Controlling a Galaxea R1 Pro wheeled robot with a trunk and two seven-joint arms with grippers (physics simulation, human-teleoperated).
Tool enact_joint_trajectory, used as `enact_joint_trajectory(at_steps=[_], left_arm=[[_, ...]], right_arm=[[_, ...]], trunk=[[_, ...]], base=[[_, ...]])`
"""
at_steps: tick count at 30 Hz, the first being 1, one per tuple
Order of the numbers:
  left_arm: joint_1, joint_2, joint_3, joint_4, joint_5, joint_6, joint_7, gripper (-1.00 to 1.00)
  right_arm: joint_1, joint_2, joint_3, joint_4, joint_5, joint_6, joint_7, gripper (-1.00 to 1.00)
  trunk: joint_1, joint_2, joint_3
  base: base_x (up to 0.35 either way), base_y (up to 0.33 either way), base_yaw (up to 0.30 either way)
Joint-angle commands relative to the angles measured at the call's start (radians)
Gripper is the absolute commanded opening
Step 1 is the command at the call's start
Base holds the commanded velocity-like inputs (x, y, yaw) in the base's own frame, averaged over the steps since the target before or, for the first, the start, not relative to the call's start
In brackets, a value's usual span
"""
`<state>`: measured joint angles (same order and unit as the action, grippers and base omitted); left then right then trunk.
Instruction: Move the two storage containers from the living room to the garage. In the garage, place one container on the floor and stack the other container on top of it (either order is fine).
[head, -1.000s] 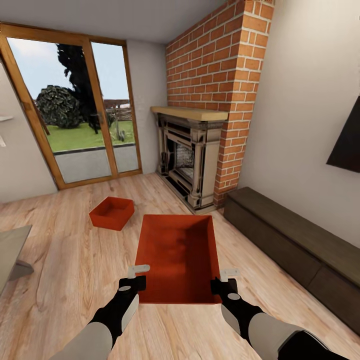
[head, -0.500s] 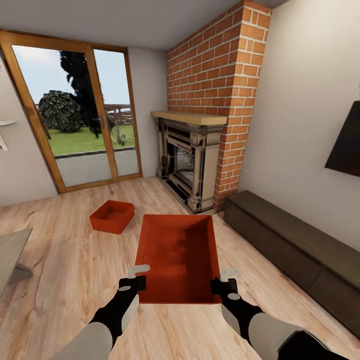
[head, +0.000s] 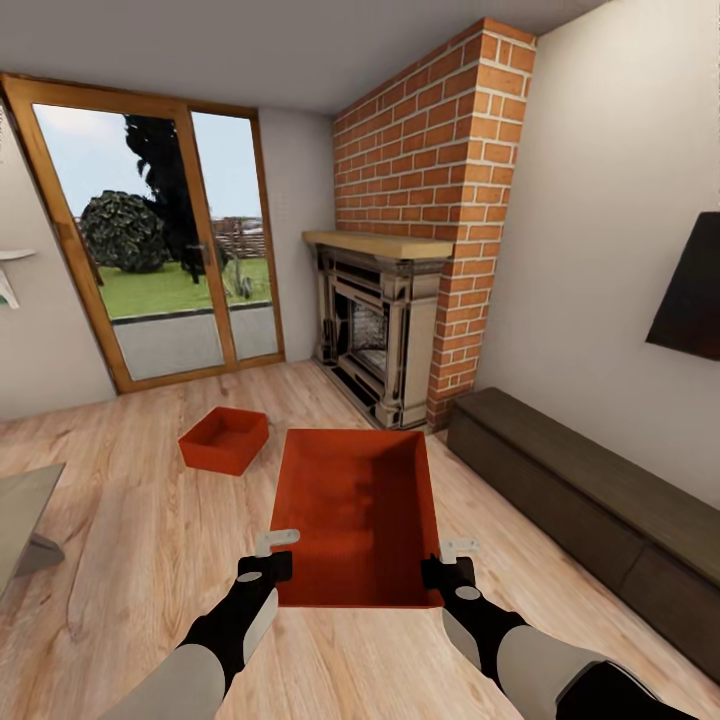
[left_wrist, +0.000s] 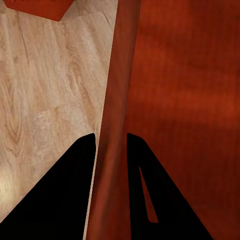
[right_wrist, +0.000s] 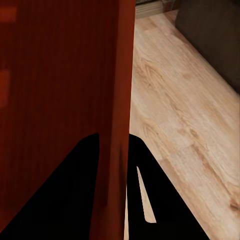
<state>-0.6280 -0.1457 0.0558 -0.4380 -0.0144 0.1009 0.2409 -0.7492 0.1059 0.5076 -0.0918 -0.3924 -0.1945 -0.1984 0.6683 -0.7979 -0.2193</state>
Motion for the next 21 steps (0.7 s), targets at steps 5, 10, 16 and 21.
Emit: enact_joint_trajectory(at_steps=[5, 10, 16, 21], left_arm=[[-0.001, 0.000, 0.018, -0.005, -0.022, 0.008, 0.024, -1.00], [-0.001, 0.000, 0.018, -0.005, -0.022, 0.008, 0.024, -1.00], [-0.001, 0.000, 0.018, -0.005, -0.022, 0.008, 0.024, -1.00], [-0.001, 0.000, 0.018, -0.004, -0.022, -0.012, 0.024, -1.00]], right_arm=[[-0.001, -0.002, -0.029, 0.020, -0.017, -0.008, -0.007, -1.00], [-0.001, -0.002, -0.029, 0.019, -0.017, -0.008, -0.007, -1.00], [-0.001, -0.002, -0.029, 0.020, -0.017, -0.008, -0.007, -1.00], [-0.001, -0.002, -0.030, 0.020, -0.017, -0.007, -0.007, -1.00]], trunk=[[0.000, -0.001, 0.007], [0.000, -0.001, 0.010], [0.000, -0.001, 0.011], [0.000, -0.001, 0.011]], base=[[0.000, 0.000, 0.000], [0.000, 0.000, 0.000], [0.000, 0.000, 0.000], [0.000, 0.000, 0.000]])
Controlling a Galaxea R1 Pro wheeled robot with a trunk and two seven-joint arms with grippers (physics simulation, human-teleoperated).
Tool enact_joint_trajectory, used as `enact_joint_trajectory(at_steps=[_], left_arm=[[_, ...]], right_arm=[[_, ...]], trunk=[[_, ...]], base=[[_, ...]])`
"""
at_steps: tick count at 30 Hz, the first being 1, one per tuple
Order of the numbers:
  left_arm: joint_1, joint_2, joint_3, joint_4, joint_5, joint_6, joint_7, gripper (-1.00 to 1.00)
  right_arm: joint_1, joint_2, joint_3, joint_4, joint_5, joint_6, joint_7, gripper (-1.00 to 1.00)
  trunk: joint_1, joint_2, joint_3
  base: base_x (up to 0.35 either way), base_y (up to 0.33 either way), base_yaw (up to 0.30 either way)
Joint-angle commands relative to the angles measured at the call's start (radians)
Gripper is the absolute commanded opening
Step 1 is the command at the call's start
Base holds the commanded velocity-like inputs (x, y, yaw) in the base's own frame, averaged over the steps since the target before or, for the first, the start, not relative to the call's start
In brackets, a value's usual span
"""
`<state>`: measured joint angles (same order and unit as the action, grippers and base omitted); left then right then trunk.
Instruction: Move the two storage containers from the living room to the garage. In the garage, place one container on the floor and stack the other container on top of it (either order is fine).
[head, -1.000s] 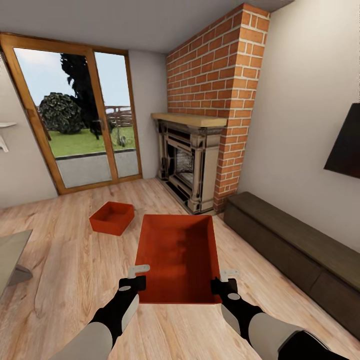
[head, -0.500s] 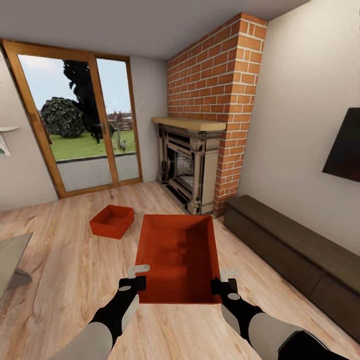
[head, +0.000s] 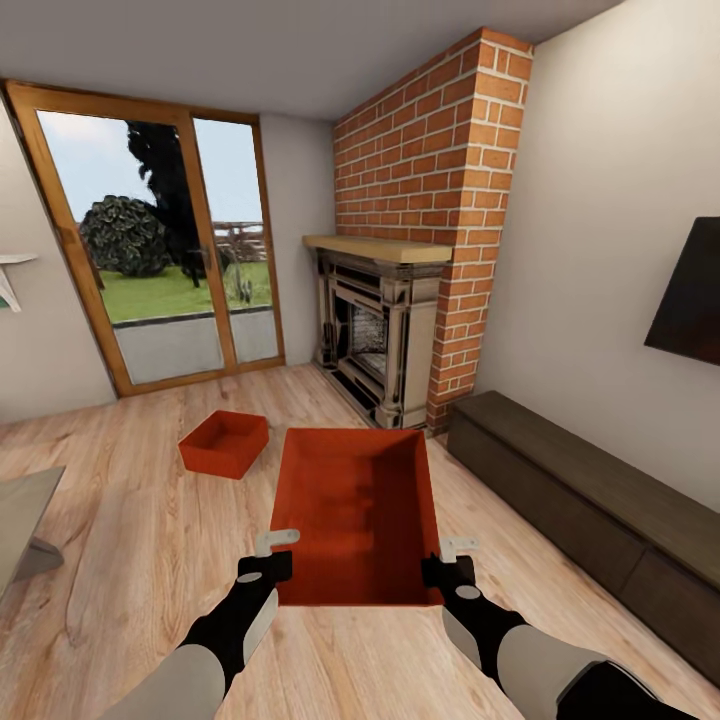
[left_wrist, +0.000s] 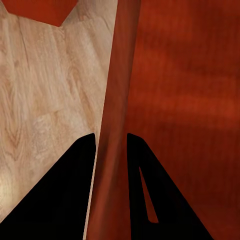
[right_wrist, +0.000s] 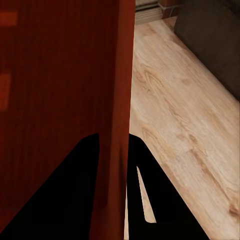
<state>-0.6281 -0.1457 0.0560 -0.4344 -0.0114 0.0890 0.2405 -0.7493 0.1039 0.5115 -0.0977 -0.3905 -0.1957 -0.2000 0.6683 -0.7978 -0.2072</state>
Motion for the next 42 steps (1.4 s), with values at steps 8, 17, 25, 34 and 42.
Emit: enact_joint_trajectory(at_steps=[8, 17, 25, 34, 42], left_arm=[[-0.001, 0.000, 0.017, -0.005, -0.025, -0.027, 0.025, -1.00], [-0.001, 0.000, 0.017, -0.003, -0.025, -0.029, 0.025, -1.00], [-0.001, 0.000, 0.018, 0.004, -0.024, -0.020, 0.025, -1.00], [-0.001, 0.000, 0.017, 0.003, -0.025, -0.020, 0.025, -1.00], [-0.001, 0.000, 0.016, 0.012, -0.022, -0.020, 0.024, -1.00]], right_arm=[[-0.001, 0.000, -0.033, 0.026, -0.019, -0.006, -0.005, -1.00], [-0.001, 0.000, -0.034, 0.026, -0.019, -0.005, -0.006, -1.00], [-0.001, 0.000, -0.033, 0.026, -0.019, -0.005, -0.006, -1.00], [-0.001, 0.000, -0.033, 0.026, -0.019, -0.005, -0.005, -1.00], [-0.001, 0.000, -0.033, 0.026, -0.019, -0.007, -0.004, -1.00]], trunk=[[0.000, -0.001, -0.001], [0.000, -0.001, -0.001], [0.000, -0.001, -0.001], [0.000, -0.001, -0.001], [0.000, -0.001, 0.002]], base=[[0.000, 0.000, 0.000], [0.000, 0.000, 0.000], [0.000, 0.000, 0.088], [0.000, 0.000, 0.270], [0.000, 0.000, 0.092]])
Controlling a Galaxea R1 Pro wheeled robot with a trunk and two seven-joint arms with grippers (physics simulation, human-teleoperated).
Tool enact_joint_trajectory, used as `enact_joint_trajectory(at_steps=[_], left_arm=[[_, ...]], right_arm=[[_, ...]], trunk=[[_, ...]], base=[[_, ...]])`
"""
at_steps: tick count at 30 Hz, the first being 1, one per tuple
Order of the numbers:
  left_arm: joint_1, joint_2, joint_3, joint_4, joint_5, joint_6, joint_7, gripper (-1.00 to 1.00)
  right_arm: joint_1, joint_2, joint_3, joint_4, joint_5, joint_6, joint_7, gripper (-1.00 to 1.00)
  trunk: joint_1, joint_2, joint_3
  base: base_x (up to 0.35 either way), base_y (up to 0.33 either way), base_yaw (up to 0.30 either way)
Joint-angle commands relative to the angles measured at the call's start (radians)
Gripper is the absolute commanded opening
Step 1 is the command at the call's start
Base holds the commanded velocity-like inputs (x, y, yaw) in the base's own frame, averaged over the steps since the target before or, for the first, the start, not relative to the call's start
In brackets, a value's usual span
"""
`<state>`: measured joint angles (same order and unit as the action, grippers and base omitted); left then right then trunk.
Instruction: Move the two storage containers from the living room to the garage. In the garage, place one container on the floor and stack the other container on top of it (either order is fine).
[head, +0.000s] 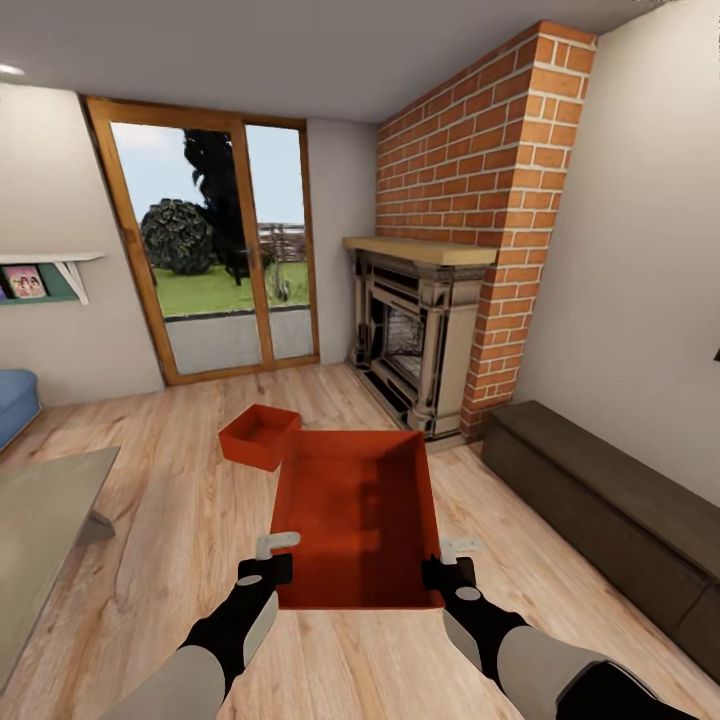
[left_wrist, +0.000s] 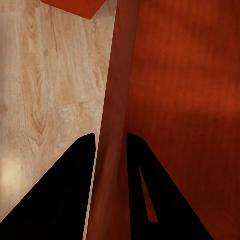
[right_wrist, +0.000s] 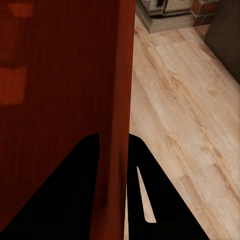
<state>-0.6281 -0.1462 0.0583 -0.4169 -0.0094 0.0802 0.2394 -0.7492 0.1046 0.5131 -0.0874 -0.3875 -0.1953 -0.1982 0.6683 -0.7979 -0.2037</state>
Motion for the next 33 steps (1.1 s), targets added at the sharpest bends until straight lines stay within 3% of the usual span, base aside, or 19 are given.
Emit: enact_joint_trajectory(at_steps=[1, 19, 26, 33], left_arm=[[-0.001, 0.000, 0.014, -0.005, -0.024, -0.011, 0.025, -1.00], [-0.001, -0.002, 0.015, -0.006, -0.007, -0.016, 0.025, -1.00], [-0.001, -0.002, 0.015, -0.006, 0.026, -0.012, 0.024, -1.00], [0.000, -0.001, 0.015, -0.007, 0.035, -0.011, 0.026, -1.00]], right_arm=[[-0.001, 0.000, -0.034, 0.015, -0.022, -0.007, -0.006, -1.00], [-0.001, 0.001, -0.034, 0.015, -0.023, -0.006, -0.006, -1.00], [-0.001, 0.001, -0.034, 0.015, -0.024, -0.006, -0.006, -1.00], [-0.001, 0.001, -0.034, 0.015, -0.024, -0.006, -0.004, -1.00]], trunk=[[0.000, -0.001, 0.000], [0.000, -0.001, 0.017], [0.000, -0.001, 0.017], [0.000, -0.001, 0.017]], base=[[0.000, 0.000, 0.011], [-0.009, 0.000, 0.001], [-0.291, 0.000, 0.000], [-0.342, 0.000, 0.009]])
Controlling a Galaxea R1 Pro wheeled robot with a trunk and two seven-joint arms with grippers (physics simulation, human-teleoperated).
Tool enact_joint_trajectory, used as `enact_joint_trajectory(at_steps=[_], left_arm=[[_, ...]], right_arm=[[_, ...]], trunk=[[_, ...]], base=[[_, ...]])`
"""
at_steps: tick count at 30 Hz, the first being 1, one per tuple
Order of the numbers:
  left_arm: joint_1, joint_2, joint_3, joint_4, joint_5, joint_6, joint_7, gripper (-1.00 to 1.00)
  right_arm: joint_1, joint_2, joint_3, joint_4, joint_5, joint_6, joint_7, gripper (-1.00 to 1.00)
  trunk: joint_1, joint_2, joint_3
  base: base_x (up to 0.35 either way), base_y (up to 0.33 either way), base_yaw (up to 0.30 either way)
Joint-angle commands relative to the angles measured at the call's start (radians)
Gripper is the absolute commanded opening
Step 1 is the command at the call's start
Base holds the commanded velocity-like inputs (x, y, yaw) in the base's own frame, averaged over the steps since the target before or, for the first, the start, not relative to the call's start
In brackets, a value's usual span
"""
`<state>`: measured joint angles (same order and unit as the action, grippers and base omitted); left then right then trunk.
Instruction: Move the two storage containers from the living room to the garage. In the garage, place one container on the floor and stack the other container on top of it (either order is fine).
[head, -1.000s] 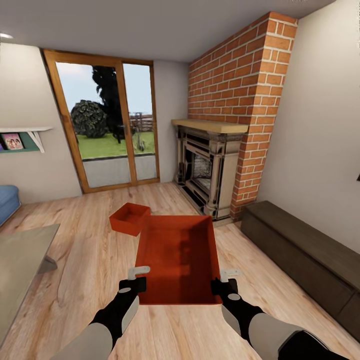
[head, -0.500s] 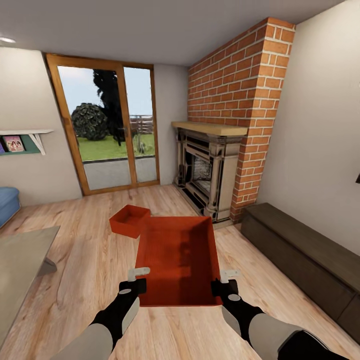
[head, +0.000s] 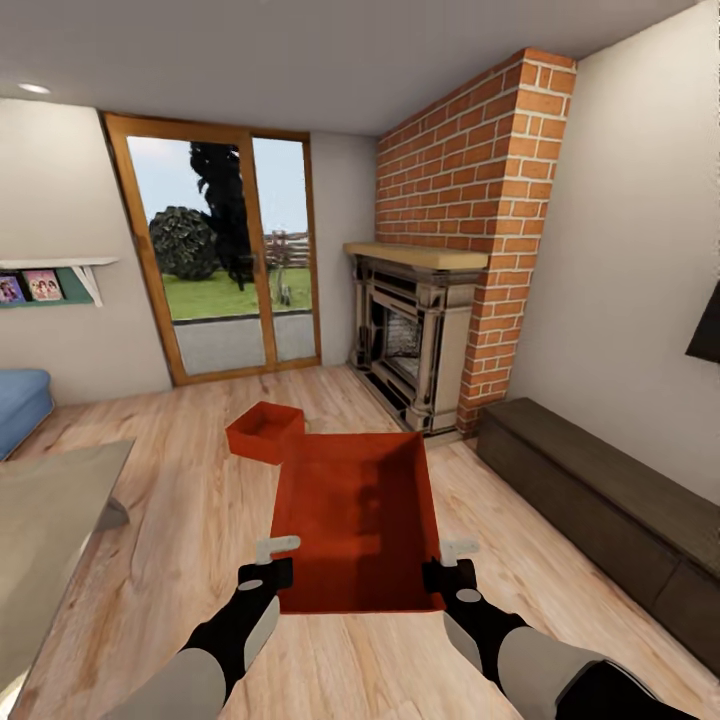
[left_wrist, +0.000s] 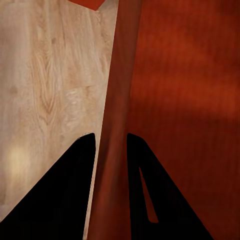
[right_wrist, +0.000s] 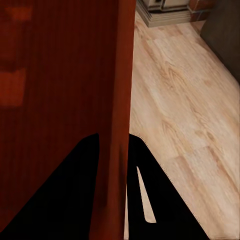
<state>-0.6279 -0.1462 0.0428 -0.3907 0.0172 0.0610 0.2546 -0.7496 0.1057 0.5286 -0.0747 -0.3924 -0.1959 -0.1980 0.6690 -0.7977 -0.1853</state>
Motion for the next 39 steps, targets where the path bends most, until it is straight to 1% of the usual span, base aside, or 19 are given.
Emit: enact_joint_trajectory(at_steps=[1, 14, 39], left_arm=[[-0.001, -0.001, 0.031, -0.033, 0.008, 0.008, 0.011, -1.00], [-0.001, -0.003, 0.031, -0.035, 0.010, 0.008, 0.010, -1.00], [-0.001, -0.002, 0.031, -0.042, 0.010, 0.008, 0.011, -1.00]], right_arm=[[-0.001, 0.000, -0.049, 0.003, -0.019, -0.005, -0.005, -1.00], [-0.001, 0.000, -0.049, 0.003, -0.018, -0.005, -0.004, -1.00], [-0.001, 0.000, -0.048, 0.003, -0.019, -0.005, 0.001, -1.00]], trunk=[[0.000, -0.001, -0.002], [0.000, -0.001, -0.002], [0.000, -0.001, -0.002]], base=[[-0.345, 0.000, 0.125], [-0.346, 0.000, 0.259], [-0.346, 0.000, 0.290]])
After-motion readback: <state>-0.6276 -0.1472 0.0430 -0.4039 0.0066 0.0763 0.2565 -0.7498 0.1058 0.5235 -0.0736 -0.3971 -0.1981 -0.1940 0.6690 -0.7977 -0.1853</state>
